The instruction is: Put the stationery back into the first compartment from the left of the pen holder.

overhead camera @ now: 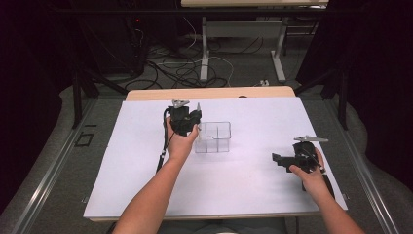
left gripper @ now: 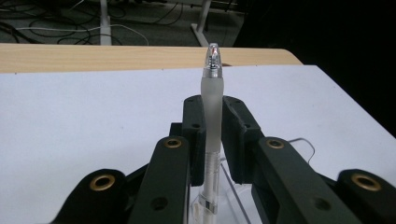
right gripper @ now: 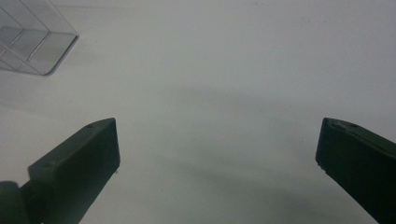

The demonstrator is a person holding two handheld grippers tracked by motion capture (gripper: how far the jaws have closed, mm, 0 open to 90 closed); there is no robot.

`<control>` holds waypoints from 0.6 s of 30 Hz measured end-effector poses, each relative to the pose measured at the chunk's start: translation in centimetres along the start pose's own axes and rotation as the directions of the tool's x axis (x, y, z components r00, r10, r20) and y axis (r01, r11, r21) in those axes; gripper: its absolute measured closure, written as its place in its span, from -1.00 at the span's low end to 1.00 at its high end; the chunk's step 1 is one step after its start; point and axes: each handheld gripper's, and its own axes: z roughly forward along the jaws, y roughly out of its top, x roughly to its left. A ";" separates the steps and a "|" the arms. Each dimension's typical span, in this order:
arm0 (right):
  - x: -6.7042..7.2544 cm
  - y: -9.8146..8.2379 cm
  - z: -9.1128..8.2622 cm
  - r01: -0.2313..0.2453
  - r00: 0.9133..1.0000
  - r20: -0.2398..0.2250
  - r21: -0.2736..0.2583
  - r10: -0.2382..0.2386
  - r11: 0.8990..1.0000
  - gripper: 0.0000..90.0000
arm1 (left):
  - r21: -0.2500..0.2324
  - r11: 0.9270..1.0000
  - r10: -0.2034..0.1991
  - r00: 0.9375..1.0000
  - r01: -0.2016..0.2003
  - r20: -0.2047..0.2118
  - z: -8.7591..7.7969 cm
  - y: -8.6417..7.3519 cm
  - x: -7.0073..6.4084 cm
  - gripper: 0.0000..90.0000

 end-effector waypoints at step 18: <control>0.0 0.0 0.0 -0.002 1.000 -0.004 0.008 0.002 1.000 -1.00 | -0.045 0.997 -0.058 0.998 0.059 0.032 -3.0 -0.9 3.2 0.02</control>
